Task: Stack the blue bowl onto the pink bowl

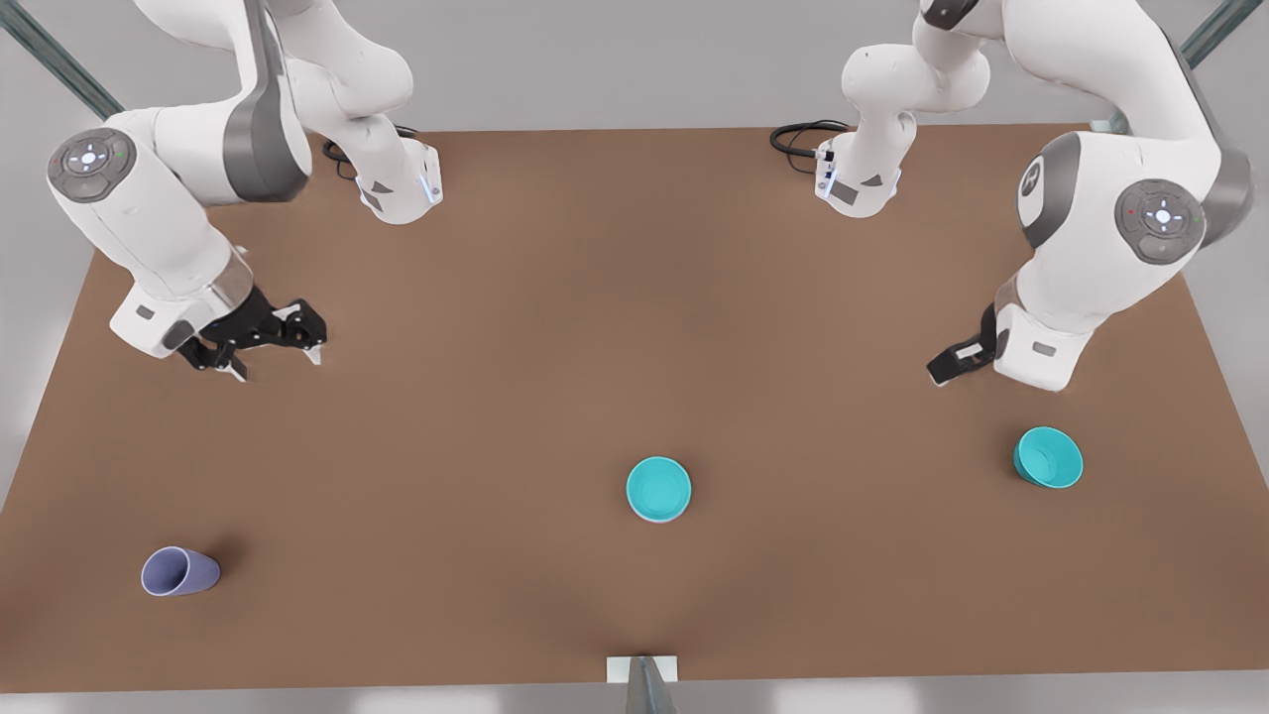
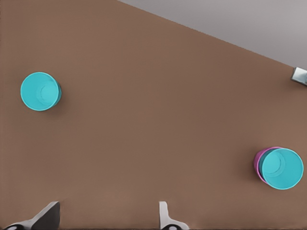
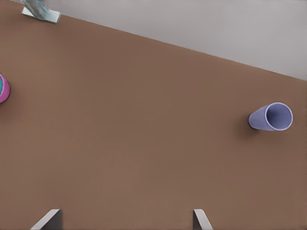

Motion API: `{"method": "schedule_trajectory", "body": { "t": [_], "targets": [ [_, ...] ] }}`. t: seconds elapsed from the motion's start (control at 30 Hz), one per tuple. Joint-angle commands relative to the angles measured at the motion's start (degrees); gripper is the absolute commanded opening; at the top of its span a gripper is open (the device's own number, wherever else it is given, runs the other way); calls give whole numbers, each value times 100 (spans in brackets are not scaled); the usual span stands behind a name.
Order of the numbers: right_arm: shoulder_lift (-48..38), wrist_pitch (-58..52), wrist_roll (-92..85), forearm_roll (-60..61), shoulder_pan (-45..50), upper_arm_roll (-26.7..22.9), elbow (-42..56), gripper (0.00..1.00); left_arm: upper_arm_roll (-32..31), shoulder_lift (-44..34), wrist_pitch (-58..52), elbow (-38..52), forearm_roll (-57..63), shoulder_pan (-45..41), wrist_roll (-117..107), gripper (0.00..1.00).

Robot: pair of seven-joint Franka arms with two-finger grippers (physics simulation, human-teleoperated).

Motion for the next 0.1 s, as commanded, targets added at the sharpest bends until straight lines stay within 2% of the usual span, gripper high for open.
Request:
{"method": "schedule_trajectory", "body": {
  "t": [0.0,0.07],
  "targets": [
    [-135,266,-37,21,-396,-103,-22,100,-2,-93,-470,-101,168,-24,2409,100],
    [-240,240,-37,21,-404,-94,-136,100,-2,-93,-531,-101,168,-33,2409,100]
  ]
}}
